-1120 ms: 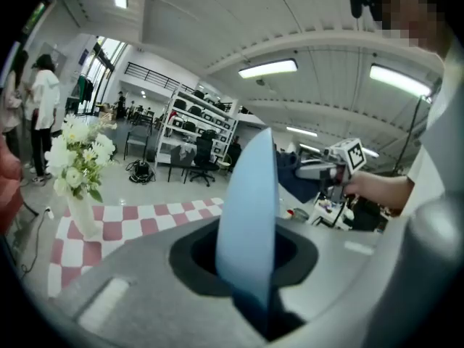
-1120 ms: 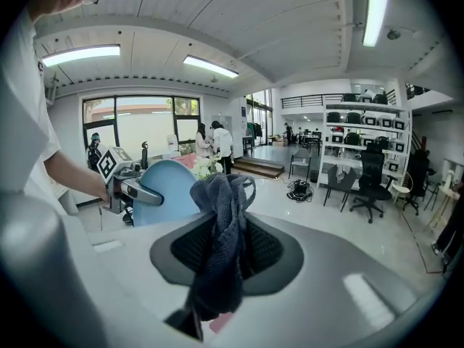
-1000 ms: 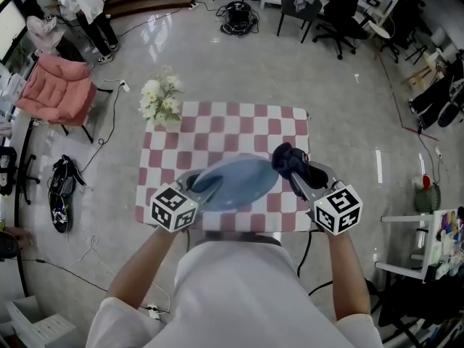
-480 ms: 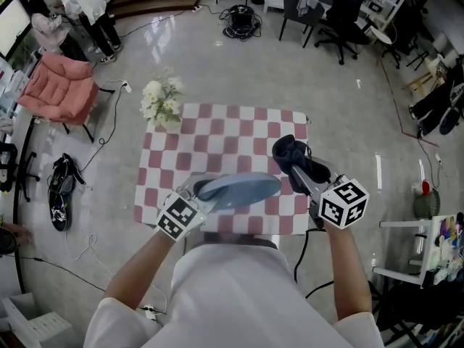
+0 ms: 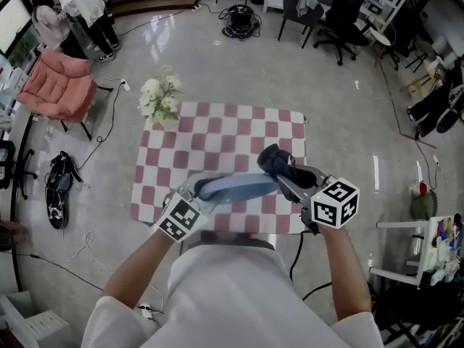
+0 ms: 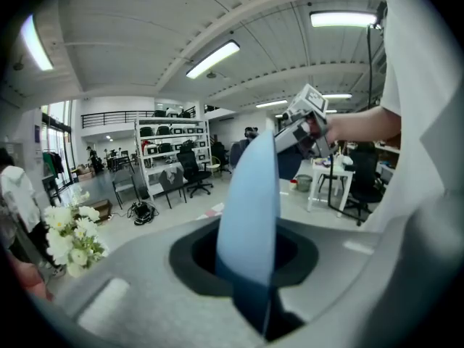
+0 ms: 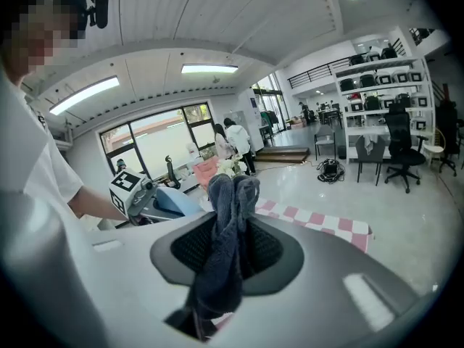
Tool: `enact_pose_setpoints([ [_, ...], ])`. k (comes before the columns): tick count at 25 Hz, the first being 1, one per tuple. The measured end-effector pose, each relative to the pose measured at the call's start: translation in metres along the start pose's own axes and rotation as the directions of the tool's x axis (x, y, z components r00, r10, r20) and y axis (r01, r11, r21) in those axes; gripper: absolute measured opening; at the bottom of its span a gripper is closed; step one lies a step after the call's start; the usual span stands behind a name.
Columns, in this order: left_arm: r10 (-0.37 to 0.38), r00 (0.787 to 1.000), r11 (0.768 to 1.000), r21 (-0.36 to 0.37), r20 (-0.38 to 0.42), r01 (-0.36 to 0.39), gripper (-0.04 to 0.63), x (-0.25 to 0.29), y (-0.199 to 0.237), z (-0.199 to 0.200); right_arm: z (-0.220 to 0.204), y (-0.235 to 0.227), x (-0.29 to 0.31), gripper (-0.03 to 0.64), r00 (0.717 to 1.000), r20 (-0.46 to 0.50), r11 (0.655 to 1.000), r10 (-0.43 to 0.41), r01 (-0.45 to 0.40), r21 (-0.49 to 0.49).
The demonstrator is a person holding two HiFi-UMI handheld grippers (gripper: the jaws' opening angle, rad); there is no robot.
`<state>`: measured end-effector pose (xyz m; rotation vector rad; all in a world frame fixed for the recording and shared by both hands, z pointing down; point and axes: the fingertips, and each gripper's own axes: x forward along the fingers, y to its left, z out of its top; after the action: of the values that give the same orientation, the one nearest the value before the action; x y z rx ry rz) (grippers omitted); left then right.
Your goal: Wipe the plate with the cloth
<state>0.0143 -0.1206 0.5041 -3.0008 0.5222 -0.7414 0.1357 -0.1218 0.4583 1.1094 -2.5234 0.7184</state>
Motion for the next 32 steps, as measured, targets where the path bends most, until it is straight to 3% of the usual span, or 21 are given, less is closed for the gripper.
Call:
enact_pose_setpoints([
  [12,-0.008,0.997,0.994,0.105,-0.076,0.016,0.074,0.012,-0.01,-0.005,0.003,0.034,-0.001,0.101,0.994,-0.039,0.987,0.1,-0.104,-0.121],
  [20,-0.004,0.988,0.978,0.204,-0.155,0.036,0.074,0.02,-0.017,-0.009,0.005,0.067,0.006,0.101,0.971,-0.108,0.947,0.211,-0.231,-0.222],
  [32,0.033,0.971,0.955,0.294,-0.239,0.04,0.074,0.024,-0.018,-0.016,0.015,0.105,0.033,0.101,0.933,-0.187,0.895,0.307,-0.35,-0.277],
])
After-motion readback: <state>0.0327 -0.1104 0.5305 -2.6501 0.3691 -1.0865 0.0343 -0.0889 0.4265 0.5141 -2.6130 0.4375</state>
